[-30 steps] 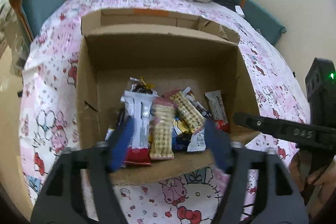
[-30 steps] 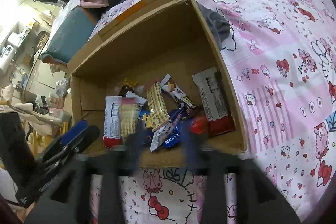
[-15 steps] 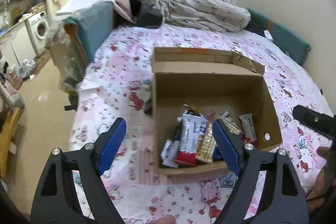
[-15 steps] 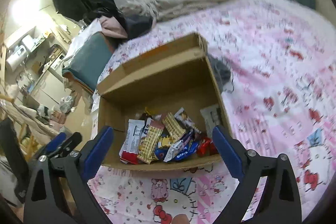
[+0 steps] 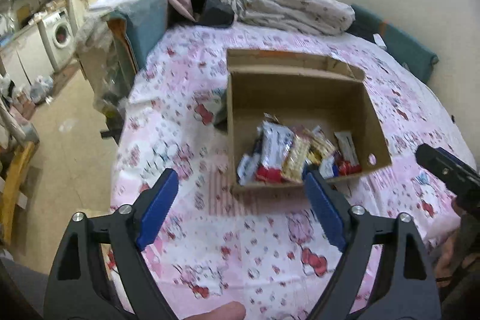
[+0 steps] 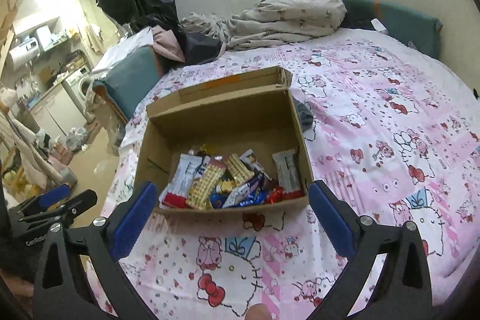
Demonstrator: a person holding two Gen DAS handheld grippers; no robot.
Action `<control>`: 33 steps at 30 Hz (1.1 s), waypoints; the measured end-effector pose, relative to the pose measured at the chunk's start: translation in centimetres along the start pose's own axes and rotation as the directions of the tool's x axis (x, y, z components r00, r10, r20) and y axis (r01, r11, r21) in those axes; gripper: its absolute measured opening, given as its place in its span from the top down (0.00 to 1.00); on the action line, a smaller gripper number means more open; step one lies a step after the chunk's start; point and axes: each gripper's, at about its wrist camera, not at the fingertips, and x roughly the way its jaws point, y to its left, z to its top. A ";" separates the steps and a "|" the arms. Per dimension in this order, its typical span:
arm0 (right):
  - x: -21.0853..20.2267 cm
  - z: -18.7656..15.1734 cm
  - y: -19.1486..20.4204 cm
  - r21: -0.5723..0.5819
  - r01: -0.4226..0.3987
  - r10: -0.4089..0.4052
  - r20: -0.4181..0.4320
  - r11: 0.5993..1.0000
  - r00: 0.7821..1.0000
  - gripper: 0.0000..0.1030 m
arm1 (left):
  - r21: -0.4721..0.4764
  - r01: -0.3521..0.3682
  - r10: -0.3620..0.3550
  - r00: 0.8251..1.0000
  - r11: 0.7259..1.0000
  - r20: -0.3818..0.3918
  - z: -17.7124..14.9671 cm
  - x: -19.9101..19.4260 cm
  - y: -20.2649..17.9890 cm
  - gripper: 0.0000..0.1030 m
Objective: Organize snacks
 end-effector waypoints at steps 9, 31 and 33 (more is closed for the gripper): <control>1.0 -1.0 1.4 -0.066 0.042 -0.043 -0.020 0.997 0.999 0.00 | -0.033 0.012 -0.012 1.000 0.999 -0.014 -1.0 1.2 0.0 0.00; 2.2 -1.5 1.6 -0.061 0.057 -0.061 -0.067 0.997 0.996 0.00 | -0.032 0.009 -0.010 1.000 0.999 -0.028 -0.7 1.4 -0.2 0.00; 2.2 -1.5 1.5 -0.054 0.056 -0.060 -0.067 0.997 0.996 0.00 | -0.034 0.010 -0.011 1.000 0.999 -0.028 -0.7 1.4 -0.1 0.00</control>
